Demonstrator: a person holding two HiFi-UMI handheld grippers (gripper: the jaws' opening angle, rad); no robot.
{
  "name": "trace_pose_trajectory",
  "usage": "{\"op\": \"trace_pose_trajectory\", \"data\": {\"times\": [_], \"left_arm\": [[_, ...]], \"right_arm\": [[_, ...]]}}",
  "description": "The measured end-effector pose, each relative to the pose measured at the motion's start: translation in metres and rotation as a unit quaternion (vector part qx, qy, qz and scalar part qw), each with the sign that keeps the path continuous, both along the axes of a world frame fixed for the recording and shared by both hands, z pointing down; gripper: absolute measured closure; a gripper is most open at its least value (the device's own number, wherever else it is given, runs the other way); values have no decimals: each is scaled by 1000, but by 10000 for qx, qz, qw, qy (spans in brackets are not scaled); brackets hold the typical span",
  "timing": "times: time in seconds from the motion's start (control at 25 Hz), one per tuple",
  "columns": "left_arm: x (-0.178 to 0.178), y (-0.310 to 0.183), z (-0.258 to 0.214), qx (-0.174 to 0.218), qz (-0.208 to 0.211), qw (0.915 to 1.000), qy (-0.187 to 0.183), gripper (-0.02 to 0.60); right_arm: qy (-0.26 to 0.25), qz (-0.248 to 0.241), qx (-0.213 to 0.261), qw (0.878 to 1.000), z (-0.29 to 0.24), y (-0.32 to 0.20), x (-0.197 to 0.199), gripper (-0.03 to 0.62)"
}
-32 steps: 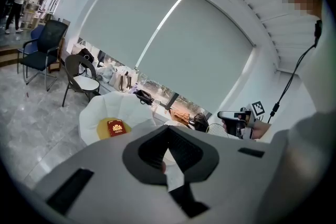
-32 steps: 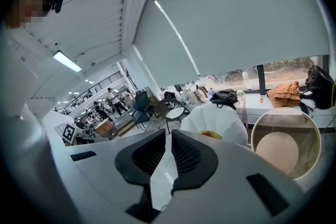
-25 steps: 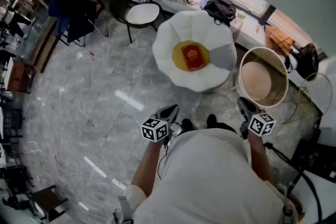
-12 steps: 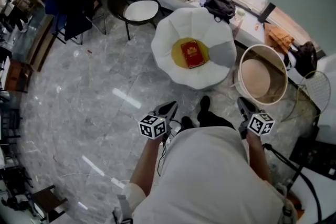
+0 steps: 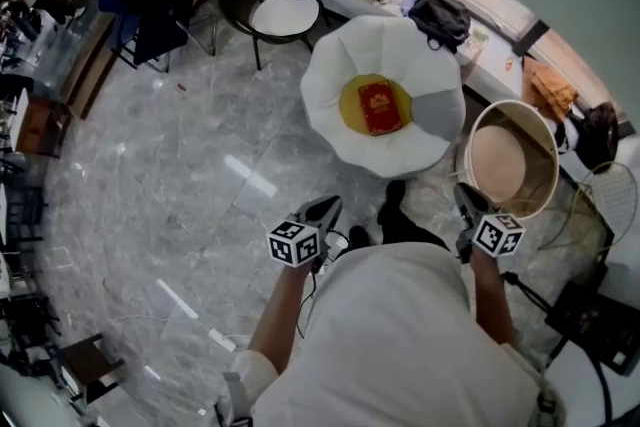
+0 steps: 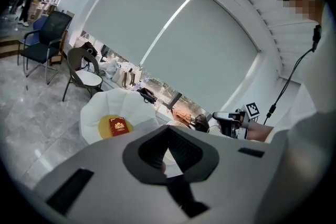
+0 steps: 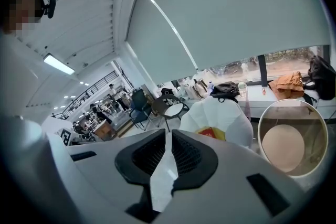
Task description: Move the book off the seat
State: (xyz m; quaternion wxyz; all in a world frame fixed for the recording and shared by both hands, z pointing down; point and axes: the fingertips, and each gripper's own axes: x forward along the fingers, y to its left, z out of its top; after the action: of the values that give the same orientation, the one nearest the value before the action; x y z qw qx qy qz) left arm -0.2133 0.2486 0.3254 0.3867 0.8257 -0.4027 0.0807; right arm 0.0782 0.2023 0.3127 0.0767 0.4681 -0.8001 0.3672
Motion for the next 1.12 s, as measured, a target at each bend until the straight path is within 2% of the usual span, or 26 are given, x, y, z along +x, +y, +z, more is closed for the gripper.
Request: {"op": "trace_pose_trajectory", "data": {"times": [0.76,1.12], "left_arm": [[39,-142,7,-86,-581,9983,21,580],[64,-177,21,-247,-545,9980,-216,580]], "right_arm": [[142,-669,-254,9973,22,-172,54,536],[64,-1141,-433,9925,37,-210,61,536]]}}
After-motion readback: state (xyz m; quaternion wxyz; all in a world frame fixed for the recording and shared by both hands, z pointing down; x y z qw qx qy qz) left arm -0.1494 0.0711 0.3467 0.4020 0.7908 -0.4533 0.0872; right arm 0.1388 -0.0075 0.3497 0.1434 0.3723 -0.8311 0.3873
